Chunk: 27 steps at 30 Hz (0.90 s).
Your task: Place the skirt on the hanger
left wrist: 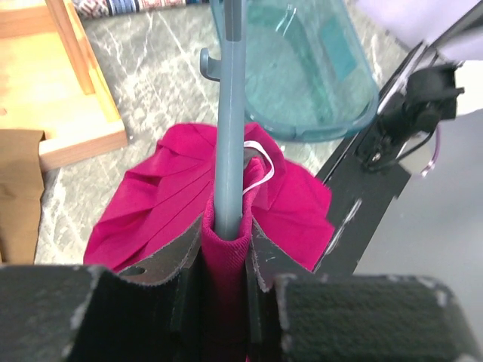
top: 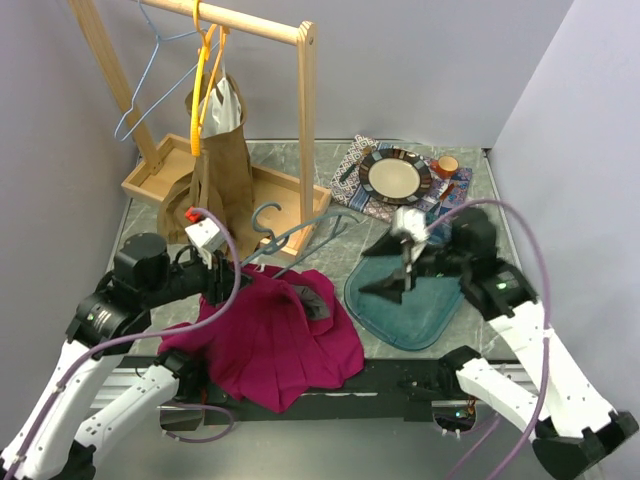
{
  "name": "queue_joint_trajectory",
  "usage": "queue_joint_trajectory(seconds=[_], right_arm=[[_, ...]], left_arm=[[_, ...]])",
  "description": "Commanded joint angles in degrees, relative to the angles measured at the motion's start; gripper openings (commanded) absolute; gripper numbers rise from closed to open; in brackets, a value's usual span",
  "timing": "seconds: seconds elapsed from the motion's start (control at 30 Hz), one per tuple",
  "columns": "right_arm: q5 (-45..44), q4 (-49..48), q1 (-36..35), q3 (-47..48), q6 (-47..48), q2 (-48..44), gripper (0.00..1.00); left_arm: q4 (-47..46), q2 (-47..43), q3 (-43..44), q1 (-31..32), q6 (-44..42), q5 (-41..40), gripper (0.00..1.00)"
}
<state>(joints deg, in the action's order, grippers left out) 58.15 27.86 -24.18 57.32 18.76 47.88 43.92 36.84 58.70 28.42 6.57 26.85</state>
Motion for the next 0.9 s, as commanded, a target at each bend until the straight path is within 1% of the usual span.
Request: queue_joint_trajectory(seconds=[0.0,0.07,0.1,0.13,0.17,0.23,0.3,0.43,0.53,0.57,0.63,0.67,0.8,0.87], right_arm=[[-7.59,-6.66,-7.53,-7.48,-4.32,2.30,0.77],[-12.15,-10.78,-10.95,-8.98,-5.92,4.40,0.76],[-14.79,-13.33,-12.28,-9.68,-11.07,5.20,0.76],[-16.47,-17.36,-13.16,-10.73,-13.21,6.95,0.75],[-20.14,-18.88,-15.34,-11.09,-14.71,8.01,0.75],[-24.73,-23.00,-17.29,-12.05,-20.41,10.90,0.75],[-25.63,-24.60,-18.87,-12.32,-22.44,12.58,0.74],[-24.58,-27.67,-19.32,-13.55,-25.97,14.96,0.71],[-24.14,-27.68,-19.32,-14.34,-26.85,15.58,0.60],[-23.79,-29.33,-19.32,-14.60,-27.20,15.67,0.52],[-22.21,-30.05,-19.32,-15.30,-28.25,15.67,0.44],[-21.77,-30.23,-19.23,-15.48,-28.52,15.58,0.35],[-21.15,-30.84,-19.06,-16.54,-29.48,15.67,0.14],[-21.23,-31.20,-18.19,-16.98,-29.75,15.32,0.00]], left_arm=[[-6.56,-2.29,3.44,-0.21,4.94,-0.83,0.01],[-7.36,-2.82,3.27,-0.21,6.43,-1.54,0.01],[-7.71,-3.70,3.09,-0.21,6.87,-2.06,0.01],[-8.49,-4.31,3.00,-0.13,8.01,-2.50,0.01],[-8.94,-5.19,2.65,-0.12,8.72,-3.03,0.01],[-10.16,-5.99,2.30,-0.13,10.38,-3.82,0.01],[-10.43,-6.78,1.95,-0.21,11.53,-4.61,0.01],[-11.31,-7.57,1.60,-0.21,12.85,-5.75,0.01],[-12.28,-8.01,1.60,-0.13,13.38,-5.93,0.01],[-12.37,-7.84,1.77,-0.21,13.47,-6.02,0.01],[-12.81,-7.75,1.95,-0.12,13.73,-6.11,0.01],[-13.07,-7.75,1.86,-0.21,13.91,-6.02,0.01],[-14.04,-7.92,1.86,-0.13,14.26,-6.11,0.01],[-14.21,-7.84,1.95,-0.13,14.18,-5.85,0.01]])
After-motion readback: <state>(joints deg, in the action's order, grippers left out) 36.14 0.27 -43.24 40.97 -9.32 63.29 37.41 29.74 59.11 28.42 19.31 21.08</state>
